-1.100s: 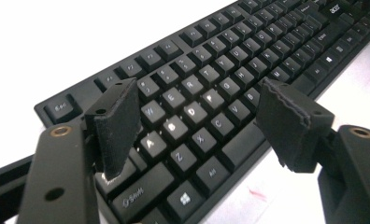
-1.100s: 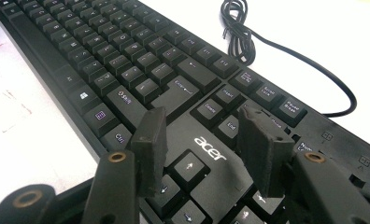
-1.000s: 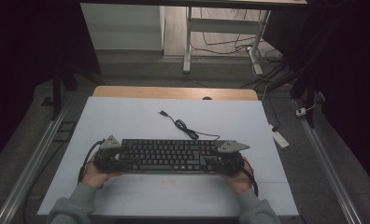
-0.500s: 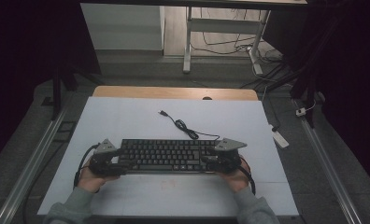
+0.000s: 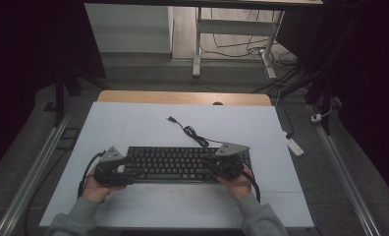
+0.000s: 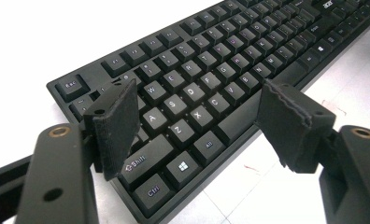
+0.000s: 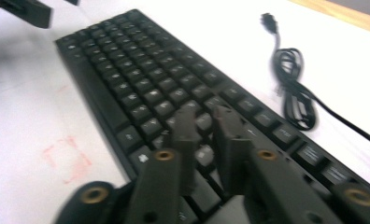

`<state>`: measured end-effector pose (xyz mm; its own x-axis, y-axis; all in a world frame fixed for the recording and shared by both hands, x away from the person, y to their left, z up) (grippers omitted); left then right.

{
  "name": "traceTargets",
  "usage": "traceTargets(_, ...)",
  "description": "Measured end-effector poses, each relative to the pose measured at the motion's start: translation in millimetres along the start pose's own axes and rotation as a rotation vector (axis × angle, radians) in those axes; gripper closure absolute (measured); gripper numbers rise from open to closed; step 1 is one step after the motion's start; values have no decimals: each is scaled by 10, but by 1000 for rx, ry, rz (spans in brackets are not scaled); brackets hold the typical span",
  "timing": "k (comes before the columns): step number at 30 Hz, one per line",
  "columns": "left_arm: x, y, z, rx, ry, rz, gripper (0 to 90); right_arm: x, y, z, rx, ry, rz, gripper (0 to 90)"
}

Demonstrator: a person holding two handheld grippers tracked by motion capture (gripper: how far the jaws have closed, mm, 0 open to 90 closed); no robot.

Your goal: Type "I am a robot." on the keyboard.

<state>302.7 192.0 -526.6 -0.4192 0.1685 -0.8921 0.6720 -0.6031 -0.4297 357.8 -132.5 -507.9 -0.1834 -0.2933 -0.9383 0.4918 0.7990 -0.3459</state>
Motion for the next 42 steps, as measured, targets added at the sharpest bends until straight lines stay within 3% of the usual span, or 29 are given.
traceTargets(3, 4, 8, 4, 3, 3, -6, 296, -28, 40, -42, -31, -5, -8, 894)
traceTargets(10, 7, 15, 14, 6, 6, -12, 294, -50, 179, -102, -45, -10, -26, 895)
traceTargets(24, 16, 25, 18, 10, 7, -21, 292, 47, 515, -267, -93, -33, -117, 895)
traceTargets(42, 25, 33, 16, 16, 14, -31, 287, 140, 606, -287, -89, -38, -154, 894)
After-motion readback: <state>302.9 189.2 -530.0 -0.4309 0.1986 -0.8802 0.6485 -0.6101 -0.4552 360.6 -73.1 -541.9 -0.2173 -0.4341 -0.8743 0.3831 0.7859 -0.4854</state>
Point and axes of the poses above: each handheld gripper's, and its own axes: y roughly forward along the jaws, x roughly out of its underside, z roughly to its right, the point moved 4 cm from there along y, roughly forward along the jaws, and after that the axes turned 14 degrees about z, right-handed, at the moved point
